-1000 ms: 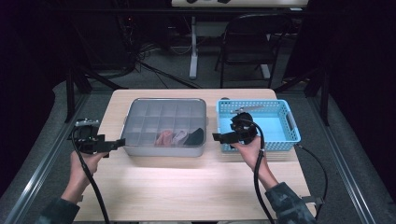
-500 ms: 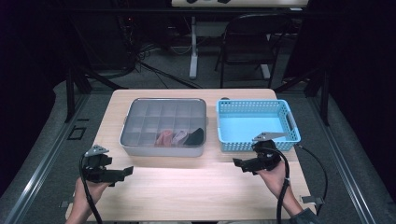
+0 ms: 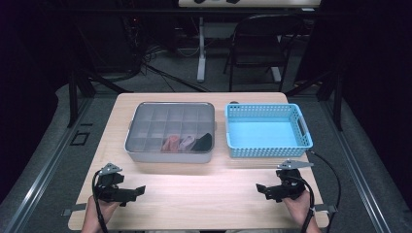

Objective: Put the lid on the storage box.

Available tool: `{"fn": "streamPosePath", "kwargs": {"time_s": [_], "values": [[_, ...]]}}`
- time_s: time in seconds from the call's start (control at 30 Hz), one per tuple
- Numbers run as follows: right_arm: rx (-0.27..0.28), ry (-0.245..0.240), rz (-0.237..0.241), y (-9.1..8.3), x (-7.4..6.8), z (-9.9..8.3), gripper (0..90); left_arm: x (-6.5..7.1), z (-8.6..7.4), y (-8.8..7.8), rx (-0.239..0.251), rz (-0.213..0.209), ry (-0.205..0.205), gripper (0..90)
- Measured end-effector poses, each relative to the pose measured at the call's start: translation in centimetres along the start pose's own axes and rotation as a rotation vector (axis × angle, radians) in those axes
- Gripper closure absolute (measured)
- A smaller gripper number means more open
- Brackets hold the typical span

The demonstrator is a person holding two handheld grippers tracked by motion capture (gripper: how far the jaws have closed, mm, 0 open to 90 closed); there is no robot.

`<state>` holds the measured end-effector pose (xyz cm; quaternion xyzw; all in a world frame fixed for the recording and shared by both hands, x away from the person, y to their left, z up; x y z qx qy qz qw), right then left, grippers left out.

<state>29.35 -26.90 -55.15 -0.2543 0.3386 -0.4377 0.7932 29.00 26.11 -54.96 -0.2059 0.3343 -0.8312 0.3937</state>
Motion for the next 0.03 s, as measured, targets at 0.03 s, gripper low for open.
{"fn": "streamPosePath", "kwargs": {"time_s": [0.03], "values": [[-0.004,0.002,-0.007,0.04,0.09,-0.09,0.0,0.08,0.02,0.02,0.001,0.001,0.000,0.0]]}}
Point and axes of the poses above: each handheld gripper's, and its own axes: y roughly forward along the jaws, z roughly out of its top, x roughly to its right, the point moved 1 cm from there along y, roughly forward along the jaws, and after that the axes turned 11 degrees about y, right-handed, at the moved point
